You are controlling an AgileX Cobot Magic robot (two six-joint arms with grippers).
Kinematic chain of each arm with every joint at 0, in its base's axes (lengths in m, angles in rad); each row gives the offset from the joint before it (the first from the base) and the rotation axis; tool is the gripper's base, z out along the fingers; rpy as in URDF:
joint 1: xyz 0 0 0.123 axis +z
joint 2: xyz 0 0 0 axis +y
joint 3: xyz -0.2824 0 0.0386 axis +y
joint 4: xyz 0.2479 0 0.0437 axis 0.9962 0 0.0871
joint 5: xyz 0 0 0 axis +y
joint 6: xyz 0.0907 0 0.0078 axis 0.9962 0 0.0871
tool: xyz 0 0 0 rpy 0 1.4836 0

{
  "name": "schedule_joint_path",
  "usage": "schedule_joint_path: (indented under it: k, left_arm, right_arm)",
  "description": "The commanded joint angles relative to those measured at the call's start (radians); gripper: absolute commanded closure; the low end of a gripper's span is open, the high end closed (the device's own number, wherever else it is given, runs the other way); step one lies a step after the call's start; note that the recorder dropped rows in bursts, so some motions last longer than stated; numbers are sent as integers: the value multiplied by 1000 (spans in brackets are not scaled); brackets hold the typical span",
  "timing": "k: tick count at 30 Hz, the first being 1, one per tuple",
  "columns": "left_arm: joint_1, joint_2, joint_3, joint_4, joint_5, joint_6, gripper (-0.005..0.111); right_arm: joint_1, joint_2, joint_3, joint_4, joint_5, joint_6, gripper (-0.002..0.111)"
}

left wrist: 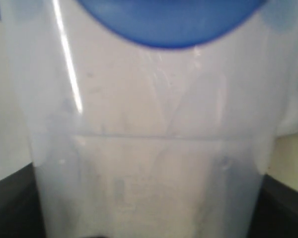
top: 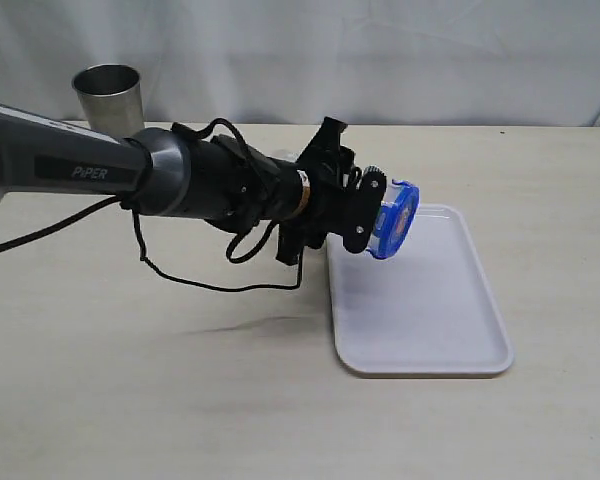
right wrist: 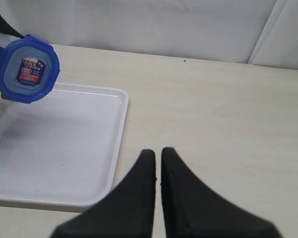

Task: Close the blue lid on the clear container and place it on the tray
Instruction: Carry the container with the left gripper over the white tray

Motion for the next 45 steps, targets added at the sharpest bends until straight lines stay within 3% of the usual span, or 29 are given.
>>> schedule_joint_path:
  k: [1,9,31,38,45]
  left_arm:
    - [-68,-13,-29,36,159,108,107]
    - [-127,-13,-38,36,280,270,107]
    - [-139,-13,-38,17,283,272,107]
    - [-138,-13,-38,-272,120,268,107]
    - [-95,-13,-38,-519,-333,79,107]
  right_arm:
    - [-5,-6,3,1,-10,0,104]
    - [-5,-6,3,1,-10,0,104]
    - [-5,-6,3,1,-10,0,104]
    - [-5,-6,3,1,-10,0,104]
    - [-5,-6,3,1,-10,0,104]
